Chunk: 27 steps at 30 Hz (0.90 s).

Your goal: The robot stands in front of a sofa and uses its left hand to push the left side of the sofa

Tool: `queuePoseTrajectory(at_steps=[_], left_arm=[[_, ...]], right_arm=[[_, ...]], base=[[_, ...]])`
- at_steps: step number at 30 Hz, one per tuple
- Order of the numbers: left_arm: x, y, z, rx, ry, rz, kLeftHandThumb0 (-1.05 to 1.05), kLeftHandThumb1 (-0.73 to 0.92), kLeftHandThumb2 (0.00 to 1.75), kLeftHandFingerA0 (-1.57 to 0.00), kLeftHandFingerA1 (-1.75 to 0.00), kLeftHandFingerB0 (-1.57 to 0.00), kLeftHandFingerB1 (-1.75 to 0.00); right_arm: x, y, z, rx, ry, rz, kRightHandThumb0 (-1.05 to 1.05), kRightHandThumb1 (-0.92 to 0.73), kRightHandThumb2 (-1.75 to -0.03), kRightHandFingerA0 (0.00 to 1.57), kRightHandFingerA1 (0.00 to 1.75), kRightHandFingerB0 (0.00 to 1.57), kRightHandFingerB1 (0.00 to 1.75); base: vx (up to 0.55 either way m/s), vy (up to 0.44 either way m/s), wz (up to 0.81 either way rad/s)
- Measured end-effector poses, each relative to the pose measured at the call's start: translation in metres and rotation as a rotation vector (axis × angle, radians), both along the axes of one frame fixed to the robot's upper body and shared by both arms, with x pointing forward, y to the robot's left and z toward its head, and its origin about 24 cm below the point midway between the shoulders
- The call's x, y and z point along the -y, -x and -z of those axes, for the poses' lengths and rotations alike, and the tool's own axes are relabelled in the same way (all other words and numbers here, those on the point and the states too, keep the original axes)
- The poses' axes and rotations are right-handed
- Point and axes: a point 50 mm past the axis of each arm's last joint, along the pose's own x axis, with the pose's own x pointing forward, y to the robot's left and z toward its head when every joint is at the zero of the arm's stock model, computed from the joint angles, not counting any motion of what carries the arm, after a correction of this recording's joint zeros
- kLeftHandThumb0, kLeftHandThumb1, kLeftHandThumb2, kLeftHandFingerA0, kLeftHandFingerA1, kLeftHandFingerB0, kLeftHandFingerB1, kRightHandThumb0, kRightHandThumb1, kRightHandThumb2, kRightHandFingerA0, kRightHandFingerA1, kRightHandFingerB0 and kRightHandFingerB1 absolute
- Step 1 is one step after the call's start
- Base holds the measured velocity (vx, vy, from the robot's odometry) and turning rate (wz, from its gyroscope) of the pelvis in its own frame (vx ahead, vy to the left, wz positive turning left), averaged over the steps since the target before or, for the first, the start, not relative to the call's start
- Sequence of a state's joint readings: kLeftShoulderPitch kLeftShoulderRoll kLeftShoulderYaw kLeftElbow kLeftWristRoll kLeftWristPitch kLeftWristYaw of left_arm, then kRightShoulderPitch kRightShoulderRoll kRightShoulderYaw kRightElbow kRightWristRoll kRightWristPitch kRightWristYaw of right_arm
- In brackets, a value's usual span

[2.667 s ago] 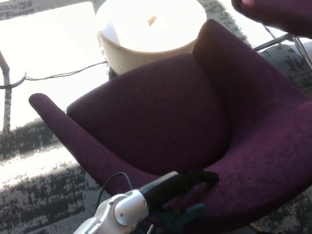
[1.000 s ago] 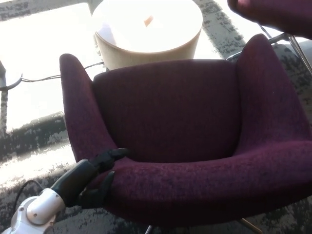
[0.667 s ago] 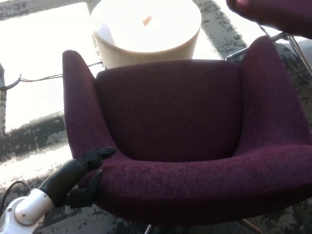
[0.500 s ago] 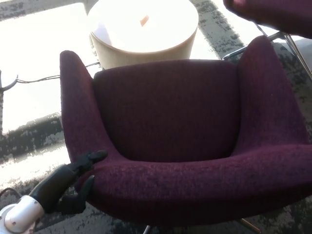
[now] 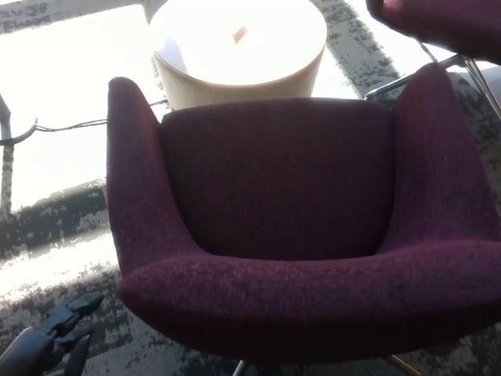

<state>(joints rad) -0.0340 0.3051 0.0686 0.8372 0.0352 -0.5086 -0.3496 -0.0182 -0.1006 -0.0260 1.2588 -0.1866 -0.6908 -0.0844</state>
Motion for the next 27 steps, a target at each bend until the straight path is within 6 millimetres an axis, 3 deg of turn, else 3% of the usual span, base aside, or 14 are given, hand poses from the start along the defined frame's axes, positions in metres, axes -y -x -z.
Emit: queuePoseTrajectory(at_steps=[5,6,9,10,11,12,13,19,20,24,27], left_arm=[[-0.008,0.019,0.01,-0.035,0.022,-0.051,-0.74,0.79,1.17,-0.04,-0.45,-0.02,-0.32],[-0.009,0.023,0.013,-0.047,0.024,-0.06,-0.76,0.92,0.78,-0.1,-0.32,-0.07,-0.26],[-0.012,0.037,0.023,-0.085,0.058,-0.12,-0.85,0.81,0.93,-0.1,-0.36,-0.05,-0.25],[-0.012,0.043,0.028,-0.103,0.073,-0.14,-0.82,0.92,0.76,-0.08,-0.28,-0.06,-0.24],[-0.012,0.048,0.031,-0.119,0.082,-0.153,-0.82,0.92,0.73,-0.08,-0.28,-0.07,-0.24],[-0.012,0.052,0.034,-0.133,0.092,-0.167,-0.82,0.92,0.73,-0.08,-0.28,-0.07,-0.24],[-0.012,0.055,0.037,-0.143,0.099,-0.178,-0.84,0.74,1.13,-0.07,-0.36,-0.06,-0.29],[-0.007,0.079,0.054,-0.222,0.157,-0.256,-0.9,0.82,1.17,-0.08,-0.29,-0.07,-0.19],[-0.006,0.082,0.056,-0.235,0.161,-0.264,-0.75,0.75,1.16,-0.01,-0.35,0.0,-0.28],[-0.002,0.092,0.064,-0.274,0.174,-0.291,-0.81,0.76,1.13,-0.07,-0.35,-0.05,-0.25],[-0.002,0.092,0.065,-0.28,0.178,-0.302,-0.76,0.73,1.15,-0.01,-0.34,0.0,-0.27]], right_arm=[[0.0,0.006,0.002,-0.016,-0.001,0.003,-0.57,-0.77,-0.63,0.53,0.4,0.52,0.39],[0.0,0.007,0.003,-0.018,-0.001,0.004,-0.59,-0.77,-0.63,0.52,0.4,0.52,0.39],[0.0,0.01,0.004,-0.026,-0.002,0.005,-0.59,-0.76,-0.63,0.53,0.4,0.52,0.39],[-0.001,0.012,0.004,-0.029,-0.003,0.005,-0.56,-0.76,-0.63,0.53,0.41,0.51,0.39],[-0.001,0.013,0.005,-0.033,-0.004,0.005,-0.57,-0.76,-0.63,0.53,0.4,0.53,0.39],[-0.002,0.015,0.006,-0.038,-0.005,0.006,-0.57,-0.76,-0.63,0.53,0.4,0.53,0.39],[-0.002,0.017,0.006,-0.041,-0.006,0.007,-0.57,-0.76,-0.63,0.53,0.4,0.52,0.39],[-0.002,0.021,0.007,-0.051,-0.008,0.006,-0.57,-0.76,-0.63,0.53,0.4,0.51,0.39],[-0.002,0.022,0.007,-0.052,-0.008,0.005,-0.57,-0.76,-0.63,0.51,0.4,0.51,0.39],[-0.002,0.023,0.008,-0.055,-0.008,0.006,-0.58,-0.77,-0.63,0.51,0.4,0.5,0.39],[-0.002,0.021,0.007,-0.05,-0.008,0.005,-0.57,-0.77,-0.63,0.53,0.41,0.5,0.39]], base=[[0.0,0.0,0.0],[0.0,0.0,0.0],[0.0,0.0,0.0],[0.0,0.0,0.0],[0.0,0.0,0.0],[0.0,0.0,0.0],[0.0,0.0,0.0],[0.0,0.0,0.0],[0.0,0.0,0.0],[0.0,0.0,0.0],[0.0,0.0,0.0]])
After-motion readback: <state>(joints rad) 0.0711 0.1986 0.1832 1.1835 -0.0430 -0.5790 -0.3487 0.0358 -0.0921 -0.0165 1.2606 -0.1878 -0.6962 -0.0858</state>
